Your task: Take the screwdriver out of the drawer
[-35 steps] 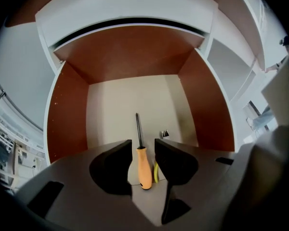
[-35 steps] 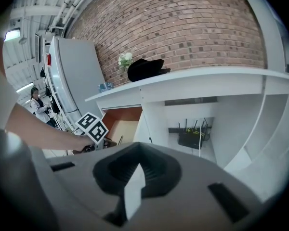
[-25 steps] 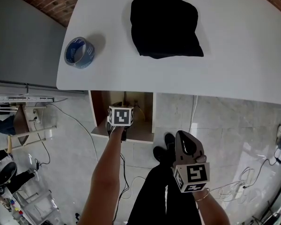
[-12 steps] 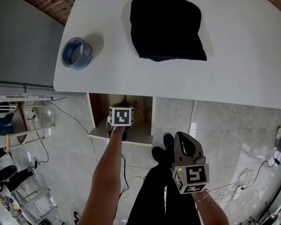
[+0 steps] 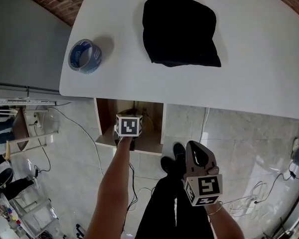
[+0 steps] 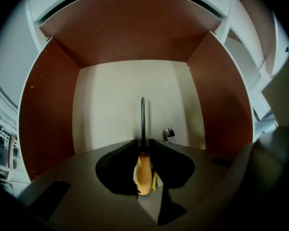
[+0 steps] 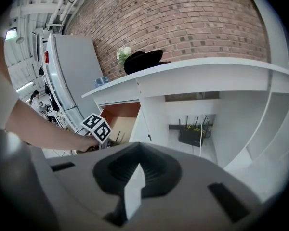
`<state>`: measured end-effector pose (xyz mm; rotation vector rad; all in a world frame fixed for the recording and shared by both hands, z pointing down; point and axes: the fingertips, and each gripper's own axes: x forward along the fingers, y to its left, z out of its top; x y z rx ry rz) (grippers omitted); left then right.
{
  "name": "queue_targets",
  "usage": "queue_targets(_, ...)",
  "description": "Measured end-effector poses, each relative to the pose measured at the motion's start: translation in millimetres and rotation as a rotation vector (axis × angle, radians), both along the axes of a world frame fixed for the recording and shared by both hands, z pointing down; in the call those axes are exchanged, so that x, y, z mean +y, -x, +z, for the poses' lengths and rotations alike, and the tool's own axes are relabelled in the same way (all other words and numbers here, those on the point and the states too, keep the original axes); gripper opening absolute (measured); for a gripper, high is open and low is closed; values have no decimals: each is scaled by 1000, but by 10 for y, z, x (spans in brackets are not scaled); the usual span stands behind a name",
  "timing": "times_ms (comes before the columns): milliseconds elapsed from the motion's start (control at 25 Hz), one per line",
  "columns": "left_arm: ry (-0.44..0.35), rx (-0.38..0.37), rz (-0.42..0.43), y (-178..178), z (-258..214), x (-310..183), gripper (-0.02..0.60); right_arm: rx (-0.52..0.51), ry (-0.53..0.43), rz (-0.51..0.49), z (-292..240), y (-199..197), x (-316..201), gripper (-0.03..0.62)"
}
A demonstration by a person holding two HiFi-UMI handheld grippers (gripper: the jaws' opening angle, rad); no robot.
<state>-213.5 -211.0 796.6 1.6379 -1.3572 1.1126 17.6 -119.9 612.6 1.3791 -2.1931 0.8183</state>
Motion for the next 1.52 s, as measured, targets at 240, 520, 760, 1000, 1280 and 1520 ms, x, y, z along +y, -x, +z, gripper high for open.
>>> queue_targets(240,-54,13,12,-15,-167,26,67,-3,-9,-20,-69,66,-19,2)
queue_targets(520,-134,12,25,-31,-429,69,67,-6,-27,-57,-199,185,-26,2)
queue_targets(760,-248,24,19,-44,-875,54,67,-9,-54,-82,-356,290,-35,2)
queue_targets(1000,-314,55,4,-70,-1337,117,67,-22,-88,-111,-560,425,-48,2)
queue_targets(1280,-407,79,-7,-96,-1897,226,67,-18,-145,-132,-845,503,-94,2)
queue_targets(1520,-489,64,-4,-98,-2406,377,67,-16,-203,-167,-1145,562,-141,2)
